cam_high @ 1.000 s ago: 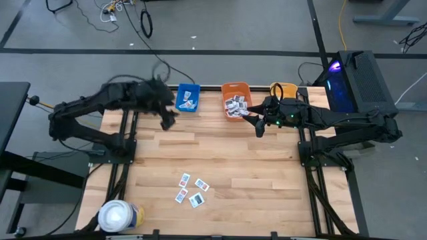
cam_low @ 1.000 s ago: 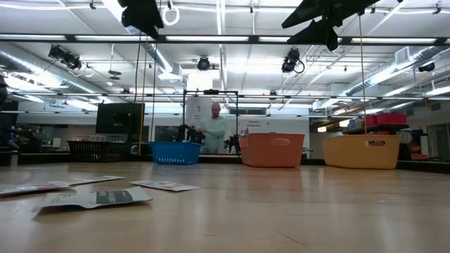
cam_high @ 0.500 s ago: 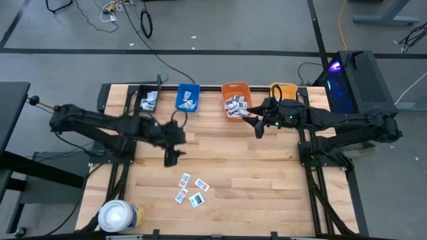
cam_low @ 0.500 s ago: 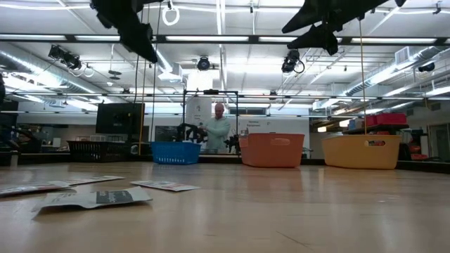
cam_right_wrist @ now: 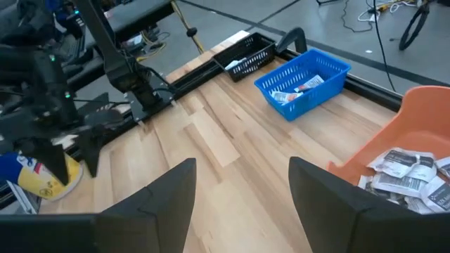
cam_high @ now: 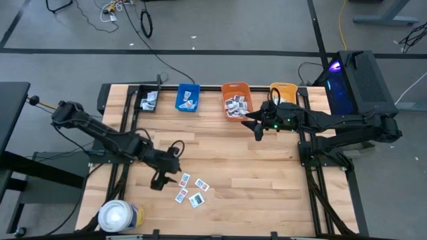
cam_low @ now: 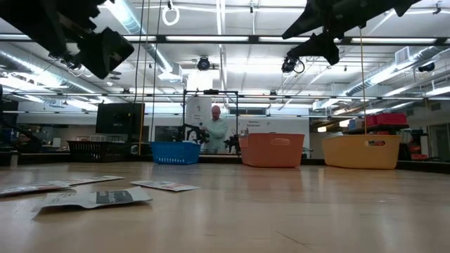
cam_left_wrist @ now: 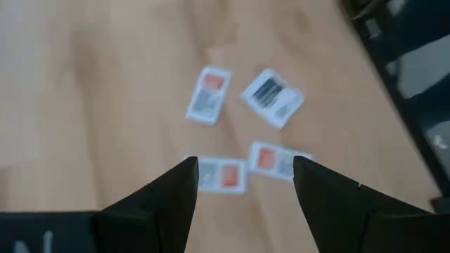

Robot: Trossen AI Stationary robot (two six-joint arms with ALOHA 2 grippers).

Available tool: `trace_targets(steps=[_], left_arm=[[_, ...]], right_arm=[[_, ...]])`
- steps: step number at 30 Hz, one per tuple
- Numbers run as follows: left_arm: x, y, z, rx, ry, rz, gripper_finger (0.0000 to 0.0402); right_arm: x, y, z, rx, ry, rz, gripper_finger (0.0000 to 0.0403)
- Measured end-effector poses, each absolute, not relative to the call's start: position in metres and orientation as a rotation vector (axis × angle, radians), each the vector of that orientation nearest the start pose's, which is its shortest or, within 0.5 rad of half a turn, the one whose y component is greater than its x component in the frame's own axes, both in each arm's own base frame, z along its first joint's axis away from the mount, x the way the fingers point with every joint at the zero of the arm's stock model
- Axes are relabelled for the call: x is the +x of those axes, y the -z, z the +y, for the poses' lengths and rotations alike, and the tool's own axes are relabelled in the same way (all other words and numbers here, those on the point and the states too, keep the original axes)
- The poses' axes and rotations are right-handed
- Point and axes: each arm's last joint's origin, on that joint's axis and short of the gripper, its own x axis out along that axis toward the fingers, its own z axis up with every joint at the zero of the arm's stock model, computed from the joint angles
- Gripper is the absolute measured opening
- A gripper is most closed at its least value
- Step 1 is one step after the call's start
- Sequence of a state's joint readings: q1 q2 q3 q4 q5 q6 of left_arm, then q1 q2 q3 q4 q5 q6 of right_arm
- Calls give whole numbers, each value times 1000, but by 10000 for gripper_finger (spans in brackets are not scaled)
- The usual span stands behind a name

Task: Pick & Place First Aid Supplies
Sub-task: Put the ointment pack into the blue bin

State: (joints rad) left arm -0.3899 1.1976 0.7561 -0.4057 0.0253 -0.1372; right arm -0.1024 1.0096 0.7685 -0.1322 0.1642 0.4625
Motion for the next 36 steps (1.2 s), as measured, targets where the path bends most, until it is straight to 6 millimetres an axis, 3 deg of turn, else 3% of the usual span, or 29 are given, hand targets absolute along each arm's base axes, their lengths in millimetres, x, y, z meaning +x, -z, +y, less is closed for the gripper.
trace_targets(steps=[6,10,17,21,30,36], left_arm=[[214,-218,-102,33,386,775,236],[212,-204,-102,5,322,807,246],[220,-187,-106,-2,332,854,317],[225,-171,-113,117,394,883,347],[232,-143,-113,211,309,979,349],[238,-131,-114,168,281,1002,349]], right_arm=[[220,-292,-27,433,340,309,229],[220,-291,-27,423,321,315,229],[220,-292,-27,433,317,313,229],[220,-292,-27,446,318,307,229],[220,-292,-27,449,319,305,229],[220,-292,-27,449,320,306,229]])
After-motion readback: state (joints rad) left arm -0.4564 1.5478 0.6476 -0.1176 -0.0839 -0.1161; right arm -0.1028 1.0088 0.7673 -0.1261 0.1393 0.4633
